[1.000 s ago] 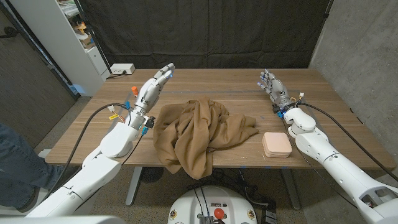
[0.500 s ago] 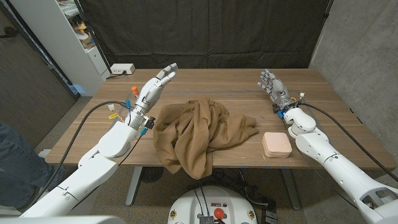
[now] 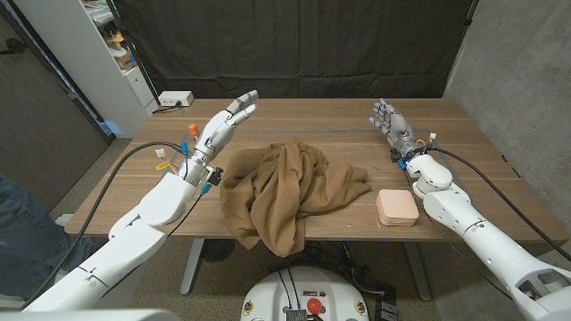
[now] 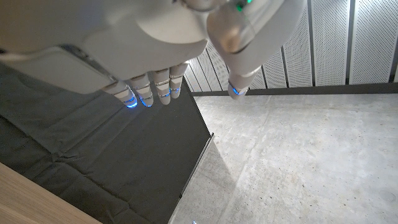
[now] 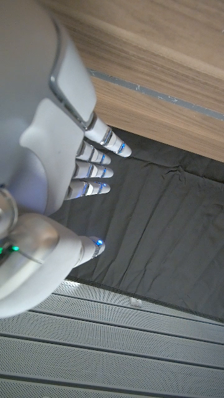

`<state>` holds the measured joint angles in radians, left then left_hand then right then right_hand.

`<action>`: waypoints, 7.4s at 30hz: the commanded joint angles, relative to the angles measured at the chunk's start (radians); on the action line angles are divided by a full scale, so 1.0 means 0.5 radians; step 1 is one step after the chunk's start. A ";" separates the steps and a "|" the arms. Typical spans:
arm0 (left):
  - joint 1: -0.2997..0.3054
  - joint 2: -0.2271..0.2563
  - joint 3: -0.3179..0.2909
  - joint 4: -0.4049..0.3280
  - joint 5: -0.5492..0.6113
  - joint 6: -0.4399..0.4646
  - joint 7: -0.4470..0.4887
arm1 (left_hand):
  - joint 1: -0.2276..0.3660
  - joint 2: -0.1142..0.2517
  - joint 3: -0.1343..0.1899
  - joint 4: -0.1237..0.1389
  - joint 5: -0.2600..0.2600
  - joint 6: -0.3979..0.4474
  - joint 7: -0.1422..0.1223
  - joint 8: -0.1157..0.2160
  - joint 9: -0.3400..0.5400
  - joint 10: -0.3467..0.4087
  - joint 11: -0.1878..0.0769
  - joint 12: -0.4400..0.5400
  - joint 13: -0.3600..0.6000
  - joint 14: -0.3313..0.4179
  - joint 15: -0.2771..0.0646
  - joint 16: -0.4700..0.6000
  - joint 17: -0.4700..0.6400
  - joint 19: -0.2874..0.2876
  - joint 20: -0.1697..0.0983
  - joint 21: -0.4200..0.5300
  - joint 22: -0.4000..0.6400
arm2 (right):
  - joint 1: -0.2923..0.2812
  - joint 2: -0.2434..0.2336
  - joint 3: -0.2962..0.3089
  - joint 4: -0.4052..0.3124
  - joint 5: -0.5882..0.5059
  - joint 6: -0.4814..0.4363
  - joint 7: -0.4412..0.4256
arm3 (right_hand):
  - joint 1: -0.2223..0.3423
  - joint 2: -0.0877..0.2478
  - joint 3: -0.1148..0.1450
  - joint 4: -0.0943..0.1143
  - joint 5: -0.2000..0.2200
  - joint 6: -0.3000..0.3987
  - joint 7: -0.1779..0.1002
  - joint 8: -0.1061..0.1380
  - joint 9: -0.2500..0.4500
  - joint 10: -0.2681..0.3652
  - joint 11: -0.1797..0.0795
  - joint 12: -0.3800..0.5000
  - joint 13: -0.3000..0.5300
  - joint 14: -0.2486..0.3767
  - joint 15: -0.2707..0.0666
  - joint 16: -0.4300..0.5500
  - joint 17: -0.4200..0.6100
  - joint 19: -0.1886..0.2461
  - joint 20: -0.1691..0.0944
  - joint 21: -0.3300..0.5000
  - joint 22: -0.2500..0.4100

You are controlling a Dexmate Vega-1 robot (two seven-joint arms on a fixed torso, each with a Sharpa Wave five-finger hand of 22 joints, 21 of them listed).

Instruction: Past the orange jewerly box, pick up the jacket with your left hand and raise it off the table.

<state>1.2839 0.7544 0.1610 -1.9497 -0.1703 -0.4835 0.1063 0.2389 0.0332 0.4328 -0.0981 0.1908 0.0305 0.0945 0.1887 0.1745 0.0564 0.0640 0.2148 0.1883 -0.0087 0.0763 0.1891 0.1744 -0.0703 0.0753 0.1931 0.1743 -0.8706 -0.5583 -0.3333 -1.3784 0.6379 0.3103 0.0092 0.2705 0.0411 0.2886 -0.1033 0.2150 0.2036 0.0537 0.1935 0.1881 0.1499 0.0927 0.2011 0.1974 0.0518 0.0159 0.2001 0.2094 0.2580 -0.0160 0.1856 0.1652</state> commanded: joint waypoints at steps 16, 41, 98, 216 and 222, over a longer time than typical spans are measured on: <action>0.077 0.028 -0.095 -0.103 0.201 0.051 0.034 | 0.025 0.006 0.003 -0.017 -0.004 0.020 -0.002 0.004 0.007 0.015 -0.011 -0.003 0.005 0.005 -0.004 -0.002 0.009 -0.002 0.020 0.005 0.009 | 0.059 0.055 -0.037 0.071 -0.019 0.019 0.009 | 0.008 0.012 0.002 -0.006 0.006 0.020 -0.010 0.009 0.006 0.024 -0.002 0.005 0.004 0.020 -0.002 0.011 0.005 0.016 0.002 0.012 0.011; 0.109 0.104 -0.155 -0.274 0.412 0.288 0.028 | 0.072 0.021 0.012 -0.055 -0.006 0.073 -0.137 0.010 0.010 -0.038 0.120 -0.023 0.006 -0.010 0.097 -0.007 0.008 -0.010 0.145 0.006 0.011 | 0.072 0.065 -0.044 0.091 -0.022 0.014 0.007 | 0.004 0.013 -0.001 -0.006 0.005 0.032 -0.028 0.013 0.006 0.024 -0.002 0.005 0.004 0.022 0.001 0.013 0.006 0.014 0.012 0.011 0.011; 0.468 0.115 -0.342 -0.972 1.573 1.057 0.057 | 0.258 0.010 0.057 -0.148 -0.011 0.075 -0.273 0.015 0.017 -0.124 0.130 -0.030 0.012 -0.024 0.157 -0.001 0.013 0.015 0.276 0.017 0.017 | 0.064 0.057 -0.035 0.096 -0.007 0.040 0.041 | 0.004 0.014 -0.003 -0.012 0.004 0.037 -0.026 0.012 0.007 0.028 -0.005 0.006 0.004 0.018 -0.005 0.010 0.005 0.006 0.025 0.010 0.012; 0.024 0.330 0.317 -1.004 2.394 1.574 -0.626 | 0.587 -0.206 0.056 -0.146 0.016 0.156 -0.257 0.047 0.029 -0.097 0.018 0.026 0.057 0.102 0.160 0.027 0.026 0.364 0.289 0.116 0.045 | 0.149 0.066 -0.037 0.157 -0.008 0.005 0.049 | 0.012 0.010 -0.006 -0.026 0.001 0.047 -0.014 0.011 0.007 0.048 0.011 0.008 0.004 0.057 0.039 0.016 0.001 0.112 0.108 0.019 0.009; 0.000 0.338 0.349 -0.992 2.370 1.588 -0.649 | 0.595 -0.209 0.056 -0.144 0.016 0.144 -0.252 0.041 0.029 -0.103 0.023 0.025 0.059 0.099 0.163 0.024 0.027 0.374 0.290 0.116 0.044 | 0.150 0.069 -0.039 0.158 -0.013 0.011 0.046 | 0.010 0.009 -0.007 -0.026 0.000 0.048 -0.019 0.011 0.007 0.051 0.011 0.009 0.004 0.057 0.040 0.016 0.001 0.105 0.109 0.015 0.009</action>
<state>1.3083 0.9148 0.2976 -2.4596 1.0313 0.2968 -0.1981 0.5232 -0.0695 0.4617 -0.1738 0.1944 0.1039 -0.0360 0.2079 0.1837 0.0079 0.0729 0.2228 0.2165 0.0364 0.1533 0.1968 0.1837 0.1091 0.2145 0.2409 0.1930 -0.7978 -0.5272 -0.3501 -1.3022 0.6349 0.3121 0.0323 0.2704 0.0411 0.2845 -0.1159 0.2150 0.2215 0.0465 0.1935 0.1882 0.1679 0.0998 0.2012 0.1974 0.0717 0.0355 0.2041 0.2094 0.3134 0.0358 0.1952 0.1678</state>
